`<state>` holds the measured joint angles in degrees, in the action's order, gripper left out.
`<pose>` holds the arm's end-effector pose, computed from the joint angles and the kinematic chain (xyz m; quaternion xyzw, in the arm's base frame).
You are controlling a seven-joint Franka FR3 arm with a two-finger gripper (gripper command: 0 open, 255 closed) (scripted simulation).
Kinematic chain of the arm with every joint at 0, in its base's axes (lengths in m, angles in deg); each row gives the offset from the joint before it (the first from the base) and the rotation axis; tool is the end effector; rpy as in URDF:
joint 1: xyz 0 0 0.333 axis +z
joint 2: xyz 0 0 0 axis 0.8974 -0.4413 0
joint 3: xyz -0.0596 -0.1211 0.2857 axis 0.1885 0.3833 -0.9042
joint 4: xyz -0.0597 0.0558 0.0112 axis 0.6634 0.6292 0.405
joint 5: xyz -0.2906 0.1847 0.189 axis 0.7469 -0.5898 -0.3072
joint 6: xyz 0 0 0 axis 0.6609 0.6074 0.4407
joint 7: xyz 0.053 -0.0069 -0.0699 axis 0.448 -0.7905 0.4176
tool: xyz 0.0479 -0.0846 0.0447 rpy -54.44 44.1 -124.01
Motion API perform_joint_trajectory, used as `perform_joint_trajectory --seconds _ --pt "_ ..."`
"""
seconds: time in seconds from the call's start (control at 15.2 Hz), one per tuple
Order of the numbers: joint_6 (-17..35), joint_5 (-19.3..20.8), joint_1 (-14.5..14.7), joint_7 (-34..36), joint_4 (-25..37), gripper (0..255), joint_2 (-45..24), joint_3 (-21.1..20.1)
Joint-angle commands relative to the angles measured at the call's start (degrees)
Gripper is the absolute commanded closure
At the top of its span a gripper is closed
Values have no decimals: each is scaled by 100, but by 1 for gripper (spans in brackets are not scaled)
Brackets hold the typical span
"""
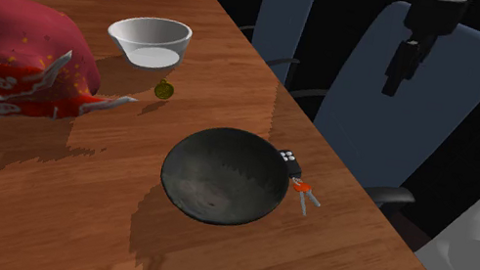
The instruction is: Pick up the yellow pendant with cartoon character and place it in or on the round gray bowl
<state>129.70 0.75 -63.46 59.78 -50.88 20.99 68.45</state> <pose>0.2857 0.0170 0.6271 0.9940 0.0981 -0.0165 0.0454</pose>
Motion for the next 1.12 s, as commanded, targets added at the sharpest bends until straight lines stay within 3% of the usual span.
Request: perform_joint_trajectory --seconds 0.0,0.59,1.06 --pt "0 0 0 0 0 0 0 0" --pt "1195 -607 168 1141 79 0 -753 -941" --pt "2071 -719 180 2028 536 0 -1652 -1692"
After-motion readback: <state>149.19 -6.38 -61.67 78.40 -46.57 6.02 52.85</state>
